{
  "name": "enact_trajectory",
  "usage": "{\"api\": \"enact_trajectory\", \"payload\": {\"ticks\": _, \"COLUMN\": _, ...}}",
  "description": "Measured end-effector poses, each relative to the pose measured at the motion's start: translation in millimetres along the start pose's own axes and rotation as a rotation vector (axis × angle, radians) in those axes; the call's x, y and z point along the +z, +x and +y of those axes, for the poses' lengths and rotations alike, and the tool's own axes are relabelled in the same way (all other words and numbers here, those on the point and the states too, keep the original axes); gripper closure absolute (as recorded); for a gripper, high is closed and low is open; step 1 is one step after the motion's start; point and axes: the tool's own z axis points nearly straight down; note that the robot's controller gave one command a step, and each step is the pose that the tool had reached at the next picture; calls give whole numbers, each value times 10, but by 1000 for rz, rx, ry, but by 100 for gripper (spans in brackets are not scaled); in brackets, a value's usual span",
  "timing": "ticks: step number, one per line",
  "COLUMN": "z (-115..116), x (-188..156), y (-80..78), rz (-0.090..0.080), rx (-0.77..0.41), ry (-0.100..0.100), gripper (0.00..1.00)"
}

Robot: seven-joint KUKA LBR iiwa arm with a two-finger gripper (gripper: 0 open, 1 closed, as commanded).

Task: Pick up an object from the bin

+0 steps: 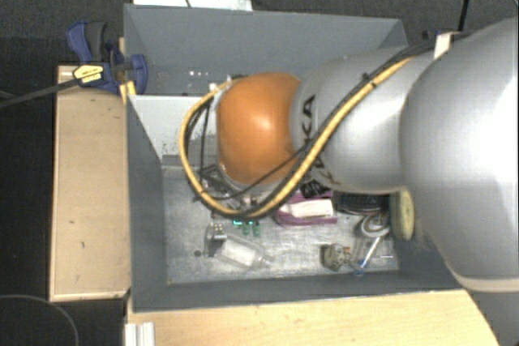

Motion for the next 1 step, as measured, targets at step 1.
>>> {"api": "enact_trajectory", "payload": {"ticks": 1, "z": -940, "x": 675, "y": -61, "rz": -1, "rx": 89, "ry": 4, "gripper": 0}}
